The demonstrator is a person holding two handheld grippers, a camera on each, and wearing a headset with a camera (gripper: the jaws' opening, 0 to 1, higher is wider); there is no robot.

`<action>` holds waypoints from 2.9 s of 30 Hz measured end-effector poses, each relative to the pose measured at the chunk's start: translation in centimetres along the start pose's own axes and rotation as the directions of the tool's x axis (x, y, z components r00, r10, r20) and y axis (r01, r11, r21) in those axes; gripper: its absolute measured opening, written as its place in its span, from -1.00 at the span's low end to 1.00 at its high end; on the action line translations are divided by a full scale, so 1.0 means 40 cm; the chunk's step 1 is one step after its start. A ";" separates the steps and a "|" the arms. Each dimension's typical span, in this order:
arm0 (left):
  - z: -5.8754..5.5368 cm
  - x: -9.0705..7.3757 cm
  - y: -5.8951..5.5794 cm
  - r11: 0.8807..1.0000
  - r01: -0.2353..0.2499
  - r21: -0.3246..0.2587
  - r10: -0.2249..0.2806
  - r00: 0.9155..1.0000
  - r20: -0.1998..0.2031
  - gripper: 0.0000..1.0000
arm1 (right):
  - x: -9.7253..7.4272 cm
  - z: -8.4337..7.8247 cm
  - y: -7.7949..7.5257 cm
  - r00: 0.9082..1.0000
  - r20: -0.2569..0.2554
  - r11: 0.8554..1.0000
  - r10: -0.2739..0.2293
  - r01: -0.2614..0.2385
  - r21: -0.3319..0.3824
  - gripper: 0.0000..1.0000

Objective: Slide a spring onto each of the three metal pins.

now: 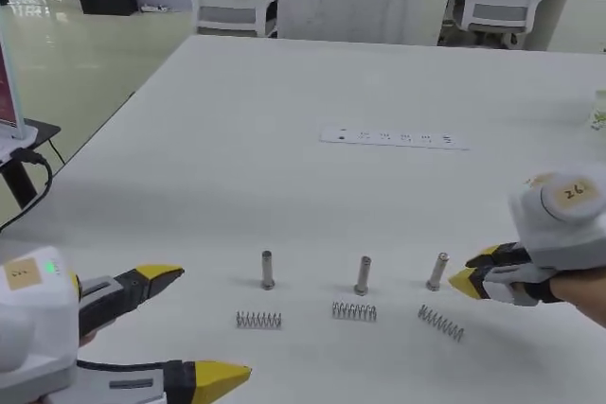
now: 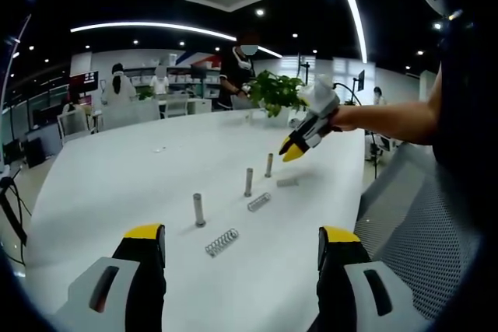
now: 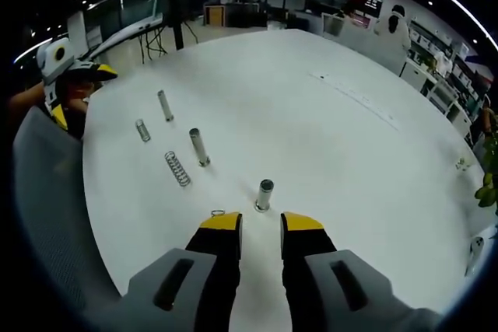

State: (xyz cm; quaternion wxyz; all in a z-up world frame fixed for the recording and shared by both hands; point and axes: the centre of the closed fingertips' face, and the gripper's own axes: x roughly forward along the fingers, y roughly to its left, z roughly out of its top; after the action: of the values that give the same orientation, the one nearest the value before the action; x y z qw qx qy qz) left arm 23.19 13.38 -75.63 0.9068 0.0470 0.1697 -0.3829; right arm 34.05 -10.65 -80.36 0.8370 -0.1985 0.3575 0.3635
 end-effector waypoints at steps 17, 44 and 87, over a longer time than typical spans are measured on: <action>0.000 0.005 -0.008 1.000 0.009 -0.003 -0.009 1.000 0.005 0.53 | 0.001 -0.050 0.045 0.998 -0.025 0.998 0.057 -0.058 -0.023 -0.62; -0.001 0.009 -0.006 1.000 0.003 -0.013 -0.003 1.000 0.008 0.51 | 0.051 -0.125 0.100 0.981 -0.140 0.986 0.132 -0.144 -0.083 -0.70; 0.014 0.035 -0.068 0.994 0.097 0.044 -0.097 0.995 -0.008 0.36 | -0.030 -0.093 0.180 0.970 -0.155 0.967 0.186 -0.209 -0.147 -0.84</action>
State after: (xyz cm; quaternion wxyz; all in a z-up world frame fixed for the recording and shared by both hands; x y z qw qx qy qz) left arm 22.32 10.39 -75.46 0.8854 0.0601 0.1658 -0.4300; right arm 26.37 -8.67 -82.45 0.7505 -0.2542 0.4028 0.4581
